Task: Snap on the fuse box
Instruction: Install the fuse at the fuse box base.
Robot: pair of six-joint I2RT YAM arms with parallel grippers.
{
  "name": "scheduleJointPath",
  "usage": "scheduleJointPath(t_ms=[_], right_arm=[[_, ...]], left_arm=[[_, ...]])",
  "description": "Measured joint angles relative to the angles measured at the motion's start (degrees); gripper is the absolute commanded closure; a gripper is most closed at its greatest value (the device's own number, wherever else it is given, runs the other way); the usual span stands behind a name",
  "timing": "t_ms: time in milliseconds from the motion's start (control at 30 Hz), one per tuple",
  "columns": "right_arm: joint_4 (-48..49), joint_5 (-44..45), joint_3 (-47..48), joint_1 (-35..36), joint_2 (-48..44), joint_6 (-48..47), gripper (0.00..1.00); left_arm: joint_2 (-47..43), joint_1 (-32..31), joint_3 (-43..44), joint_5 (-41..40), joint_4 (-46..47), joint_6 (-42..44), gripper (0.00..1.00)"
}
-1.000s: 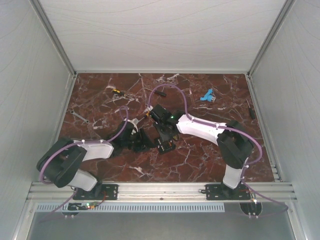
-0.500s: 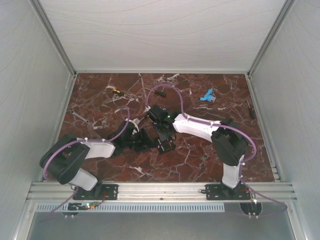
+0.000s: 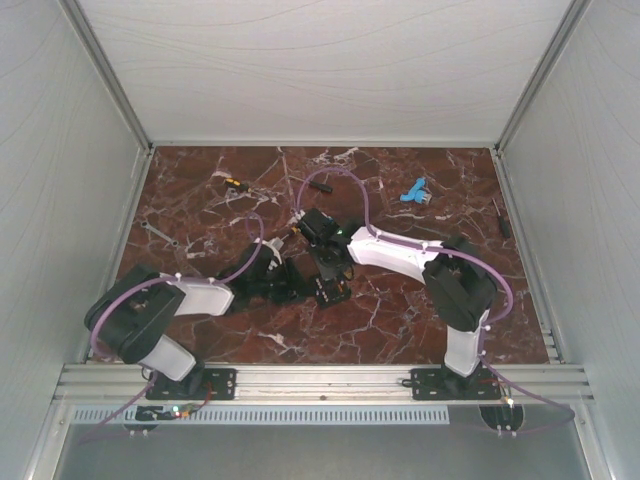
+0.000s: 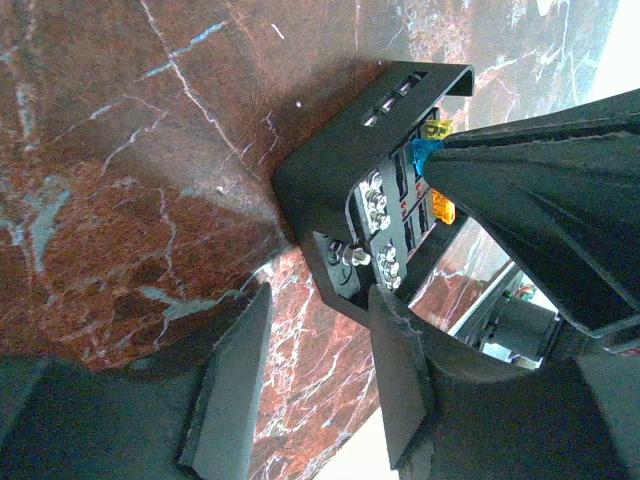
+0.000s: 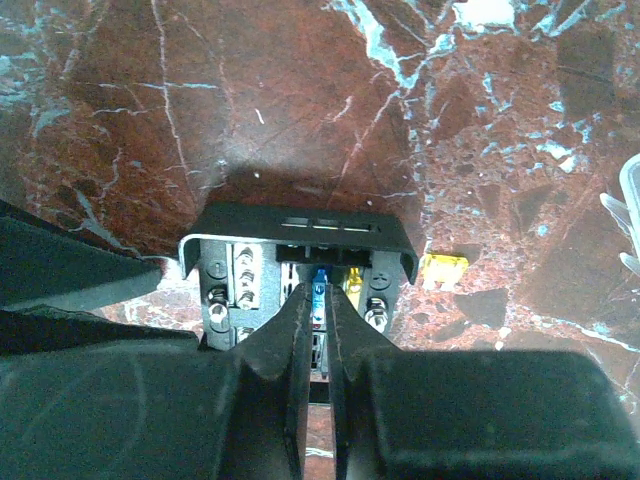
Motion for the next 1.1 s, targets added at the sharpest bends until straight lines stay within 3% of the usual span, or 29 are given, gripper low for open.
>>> scheduleJointPath(t_ms=[1100], right_arm=[[5.2,-1.9,-5.1,-0.2,-2.8,2.8,1.0]], left_arm=[[2.1,-2.3,-0.4,-2.7,4.0,-4.2,0.63]])
